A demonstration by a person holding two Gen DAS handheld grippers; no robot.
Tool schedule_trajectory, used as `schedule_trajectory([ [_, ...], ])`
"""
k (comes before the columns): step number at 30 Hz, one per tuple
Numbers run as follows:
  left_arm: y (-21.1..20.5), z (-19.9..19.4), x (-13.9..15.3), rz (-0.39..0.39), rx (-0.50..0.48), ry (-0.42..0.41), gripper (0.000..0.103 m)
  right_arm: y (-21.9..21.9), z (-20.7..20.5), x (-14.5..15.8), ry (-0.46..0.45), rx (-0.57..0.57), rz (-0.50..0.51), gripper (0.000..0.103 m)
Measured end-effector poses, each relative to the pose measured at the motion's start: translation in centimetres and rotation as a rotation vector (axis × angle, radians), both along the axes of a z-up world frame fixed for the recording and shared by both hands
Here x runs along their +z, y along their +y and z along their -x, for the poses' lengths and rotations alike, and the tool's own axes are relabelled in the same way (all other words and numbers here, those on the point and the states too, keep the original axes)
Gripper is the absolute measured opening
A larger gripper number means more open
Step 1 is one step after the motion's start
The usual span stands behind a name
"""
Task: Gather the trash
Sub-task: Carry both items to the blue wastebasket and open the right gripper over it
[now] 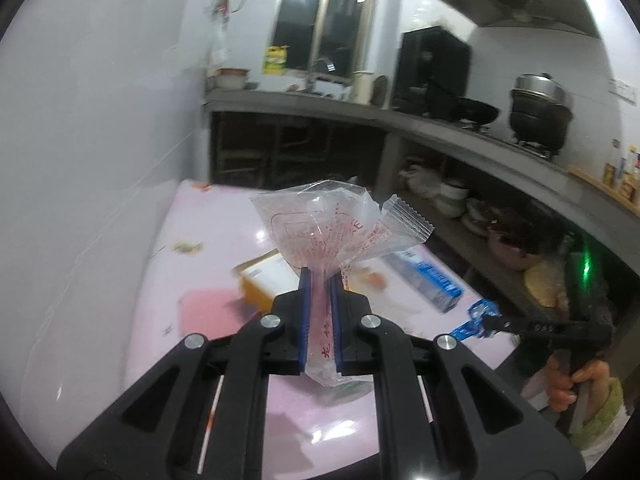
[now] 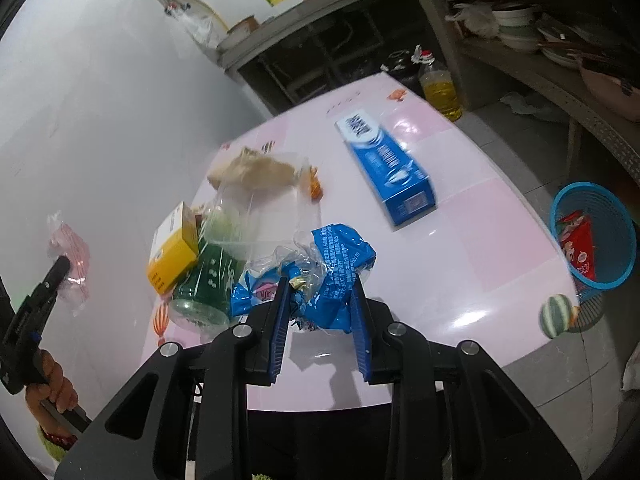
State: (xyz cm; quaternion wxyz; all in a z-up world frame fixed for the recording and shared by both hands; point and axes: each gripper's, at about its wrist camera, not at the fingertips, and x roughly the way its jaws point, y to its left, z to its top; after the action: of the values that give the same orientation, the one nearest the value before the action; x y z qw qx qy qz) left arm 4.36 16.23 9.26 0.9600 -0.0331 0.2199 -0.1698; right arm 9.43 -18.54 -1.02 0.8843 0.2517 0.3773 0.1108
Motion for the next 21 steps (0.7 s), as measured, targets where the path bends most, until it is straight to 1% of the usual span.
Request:
schedule_trajectory([
  [5,-5.0,-1.4,1.5,0.016,-0.124,-0.015,0.008,-2.7,1.2,0.2,-0.024,-0.058,-0.019,0.028],
  [8,-8.7,-2.9,1.9,0.028,-0.209,0.000,0.008,-5.6,2.4,0.3,-0.040,-0.120,-0.030,0.028],
  [12,-14.5,-4.5,1.9,0.057,-0.347,0.037,0.008,-9.6,4.1,0.0,-0.046,-0.217,-0.042,0.028],
  [15,-19.4,-6.0,1.6,0.070,-0.448,0.093,0.008,-13.1,5.5,-0.8,-0.036,-0.309,-0.055,0.028],
  [18,-24.9,-7.7,0.8,0.079,-0.548,0.177,0.008,-16.3,6.5,-2.0,-0.017,-0.402,-0.073,0.028],
  [21,-31.0,-9.3,-0.6,0.073,-0.637,0.267,0.008,-19.6,7.6,-3.7,0.011,-0.506,-0.088,0.028],
])
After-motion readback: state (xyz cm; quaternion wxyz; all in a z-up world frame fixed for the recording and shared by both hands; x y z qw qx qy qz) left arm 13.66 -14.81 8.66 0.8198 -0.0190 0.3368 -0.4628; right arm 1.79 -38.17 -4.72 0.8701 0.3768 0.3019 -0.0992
